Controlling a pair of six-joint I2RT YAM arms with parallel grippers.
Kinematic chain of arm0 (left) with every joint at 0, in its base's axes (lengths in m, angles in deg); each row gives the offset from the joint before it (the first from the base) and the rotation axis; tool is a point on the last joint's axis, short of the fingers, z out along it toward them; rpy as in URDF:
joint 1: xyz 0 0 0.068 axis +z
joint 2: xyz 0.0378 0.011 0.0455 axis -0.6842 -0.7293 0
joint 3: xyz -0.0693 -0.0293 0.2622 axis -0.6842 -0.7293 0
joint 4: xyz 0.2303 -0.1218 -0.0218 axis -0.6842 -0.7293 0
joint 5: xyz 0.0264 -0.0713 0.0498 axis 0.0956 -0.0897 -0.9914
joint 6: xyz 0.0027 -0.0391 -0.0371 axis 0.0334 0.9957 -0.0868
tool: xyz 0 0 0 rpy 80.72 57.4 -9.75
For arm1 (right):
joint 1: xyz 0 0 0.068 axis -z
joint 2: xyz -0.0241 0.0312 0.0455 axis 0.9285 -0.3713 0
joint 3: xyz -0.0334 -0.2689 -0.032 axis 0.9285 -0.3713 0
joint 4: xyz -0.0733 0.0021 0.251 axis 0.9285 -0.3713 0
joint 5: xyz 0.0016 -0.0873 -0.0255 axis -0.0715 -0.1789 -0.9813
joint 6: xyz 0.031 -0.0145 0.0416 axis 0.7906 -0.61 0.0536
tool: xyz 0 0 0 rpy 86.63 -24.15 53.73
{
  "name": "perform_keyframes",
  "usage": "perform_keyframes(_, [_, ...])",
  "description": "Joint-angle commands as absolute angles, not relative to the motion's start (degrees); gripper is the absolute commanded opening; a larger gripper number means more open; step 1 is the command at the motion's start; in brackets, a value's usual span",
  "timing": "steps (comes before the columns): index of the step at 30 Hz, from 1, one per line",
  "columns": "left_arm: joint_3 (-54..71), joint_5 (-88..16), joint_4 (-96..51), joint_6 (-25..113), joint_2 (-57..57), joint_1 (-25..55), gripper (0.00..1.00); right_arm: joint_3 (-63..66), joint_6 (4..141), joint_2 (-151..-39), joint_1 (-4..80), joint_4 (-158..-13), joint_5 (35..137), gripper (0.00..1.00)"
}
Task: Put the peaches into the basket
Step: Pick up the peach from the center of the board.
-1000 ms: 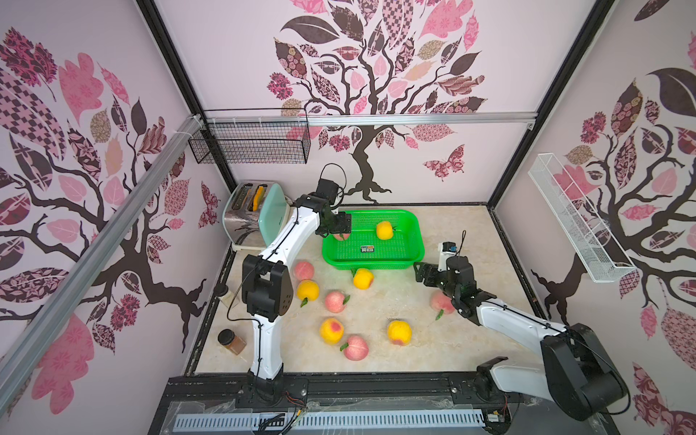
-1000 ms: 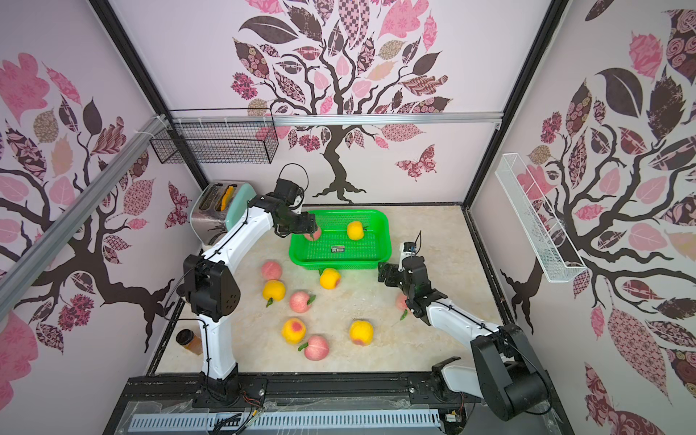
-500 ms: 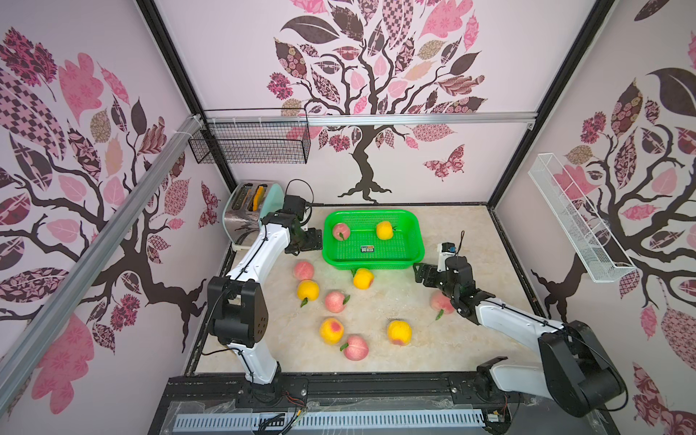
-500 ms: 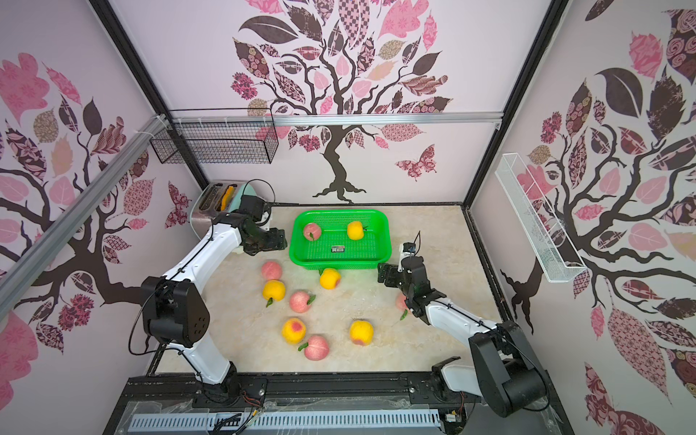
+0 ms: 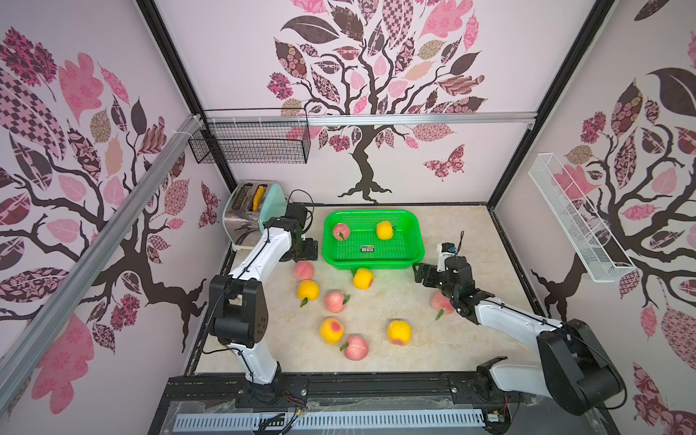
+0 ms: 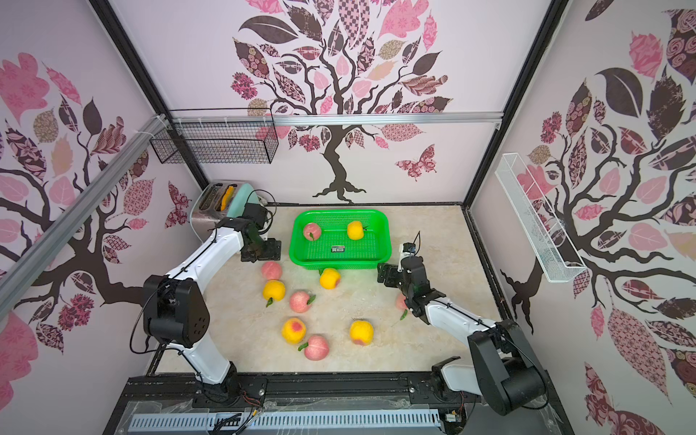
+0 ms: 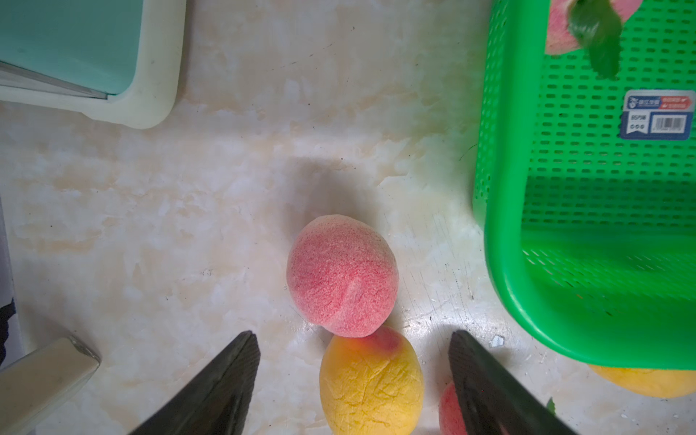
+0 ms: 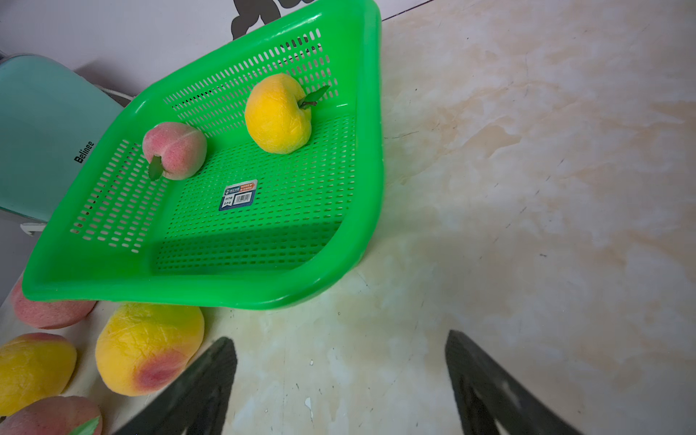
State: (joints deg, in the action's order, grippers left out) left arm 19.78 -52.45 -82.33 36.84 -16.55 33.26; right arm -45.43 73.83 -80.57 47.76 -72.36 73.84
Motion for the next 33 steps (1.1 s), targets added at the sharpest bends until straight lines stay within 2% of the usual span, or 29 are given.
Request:
perform_keyframes(1, [19.03,-52.00,-82.79,36.27,-17.62,33.20,0.83,-43.20,74.37,-81.23,47.47,-71.48,74.10,0.89])
perform_keyframes(18, [17.06,-56.14,-80.39,34.70,-22.68,33.23,0.84,-42.86,74.64,-82.04,47.51,-71.66,74.25,0.89])
perform_keyframes(33, [18.64,-52.11,-81.66,35.01,-27.57,33.19,0.84,-42.47,74.14,-80.89,47.47,-73.38,73.85,0.89])
